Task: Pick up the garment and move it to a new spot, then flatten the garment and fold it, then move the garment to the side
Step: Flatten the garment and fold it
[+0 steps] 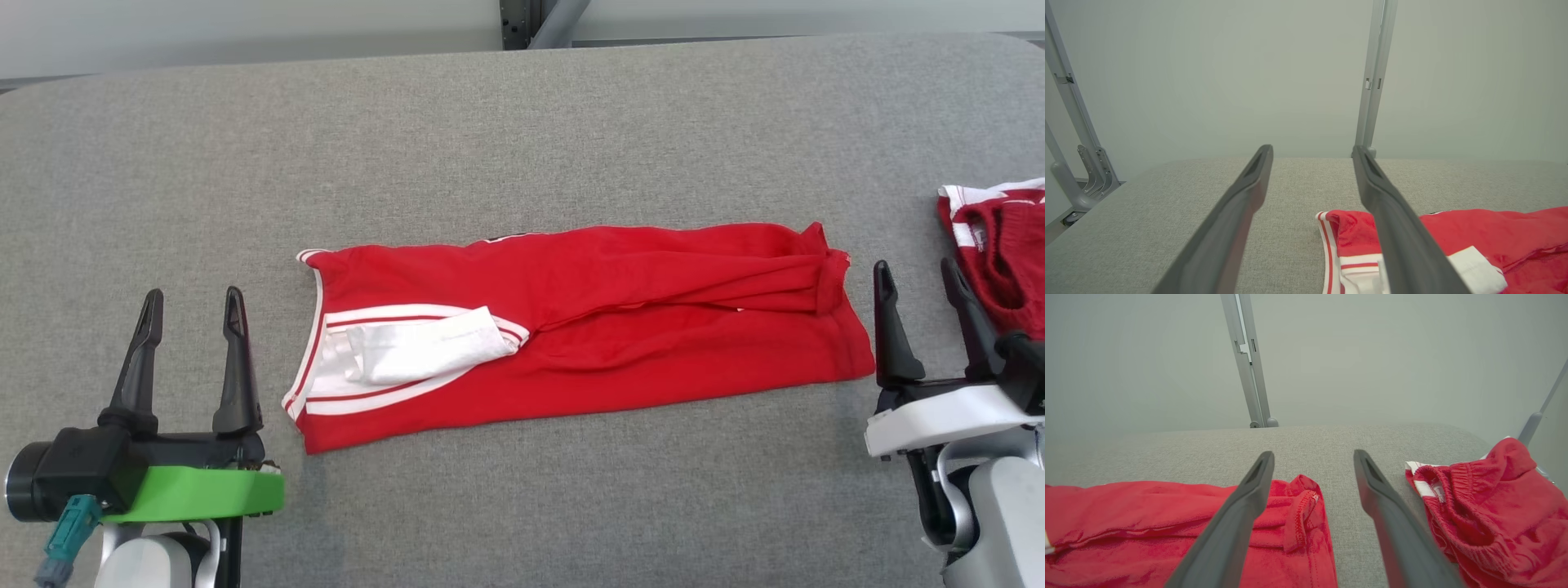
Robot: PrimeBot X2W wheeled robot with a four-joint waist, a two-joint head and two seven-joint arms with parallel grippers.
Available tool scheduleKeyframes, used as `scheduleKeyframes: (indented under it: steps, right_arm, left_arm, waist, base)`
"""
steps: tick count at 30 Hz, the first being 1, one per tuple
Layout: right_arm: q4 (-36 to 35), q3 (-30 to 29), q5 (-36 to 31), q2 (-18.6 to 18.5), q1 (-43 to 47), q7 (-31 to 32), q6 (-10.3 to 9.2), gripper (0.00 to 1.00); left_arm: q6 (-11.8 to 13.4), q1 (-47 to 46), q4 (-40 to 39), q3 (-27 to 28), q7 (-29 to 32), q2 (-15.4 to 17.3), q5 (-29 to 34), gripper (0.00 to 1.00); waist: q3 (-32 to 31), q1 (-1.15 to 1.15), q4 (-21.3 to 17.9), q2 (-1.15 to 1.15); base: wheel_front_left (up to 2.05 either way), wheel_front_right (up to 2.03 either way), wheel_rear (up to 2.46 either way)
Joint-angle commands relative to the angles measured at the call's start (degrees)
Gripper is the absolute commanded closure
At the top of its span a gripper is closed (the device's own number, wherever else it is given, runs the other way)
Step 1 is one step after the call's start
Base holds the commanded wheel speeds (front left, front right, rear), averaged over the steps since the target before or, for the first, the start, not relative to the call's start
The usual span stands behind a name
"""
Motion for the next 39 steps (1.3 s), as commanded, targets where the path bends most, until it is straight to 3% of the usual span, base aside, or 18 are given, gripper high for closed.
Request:
scheduleKeyframes:
  steps: [1,12,21,26,27,28,29,39]
  right_arm:
    - [2.0,-1.2,0.9,-0.6,-1.8,-0.3,-0.01,0.00]
    - [23.0,2.0,5.1,-1.2,-12.1,-0.2,-0.01,0.00]
    - [33.7,3.9,8.9,-0.2,-16.7,-0.3,-0.01,0.00]
    - [36.0,5.4,11.1,0.3,-16.0,-0.1,-0.01,0.00]
    - [36.1,5.8,11.7,0.5,-15.7,-0.1,-0.01,0.49]
    - [36.0,6.4,12.4,0.7,-15.5,0.0,-0.01,0.87]
    - [35.5,6.9,12.9,0.7,-15.2,0.0,-0.01,1.00]
    - [23.6,10.2,16.6,-2.2,-12.9,-0.2,-0.03,1.00]
  left_arm:
    - [-0.6,-1.2,0.4,0.2,-0.3,-0.4,0.7,0.00]
    - [-2.3,-3.7,2.2,-1.7,-0.3,-2.3,1.8,0.00]
    - [-3.0,-5.1,2.7,-1.8,-0.3,-3.1,2.2,0.00]
    - [-3.2,-5.2,2.8,-1.4,-0.3,-3.3,2.5,0.00]
    - [-3.3,-5.2,2.8,-1.3,-0.3,-3.2,2.6,0.00]
    - [-3.3,-5.1,2.8,-1.2,-0.3,-3.2,2.7,0.00]
    - [-3.3,-5.1,2.8,-1.0,-0.3,-3.2,2.8,0.00]
    - [-3.5,-5.2,2.5,0.1,-0.3,-2.7,3.6,0.00]
  waist:
    - [0.3,0.00,0.2,0.00]
    - [1.7,0.00,2.4,0.00]
    - [3.3,0.00,3.7,0.00]
    - [4.0,0.00,3.6,0.00]
    - [4.1,0.00,3.5,0.00]
    - [4.2,0.00,3.3,0.00]
    - [4.3,0.00,3.1,0.00]
    - [4.4,0.00,0.2,0.00]
  base:
    - [0.00,0.00,0.00]
    - [0.00,0.00,0.00]
    - [0.00,0.00,0.00]
    - [0.00,0.00,0.00]
    - [0.00,0.00,0.00]
    - [0.00,0.00,0.00]
    - [0.00,0.00,0.00]
    - [0.00,0.00,0.00]
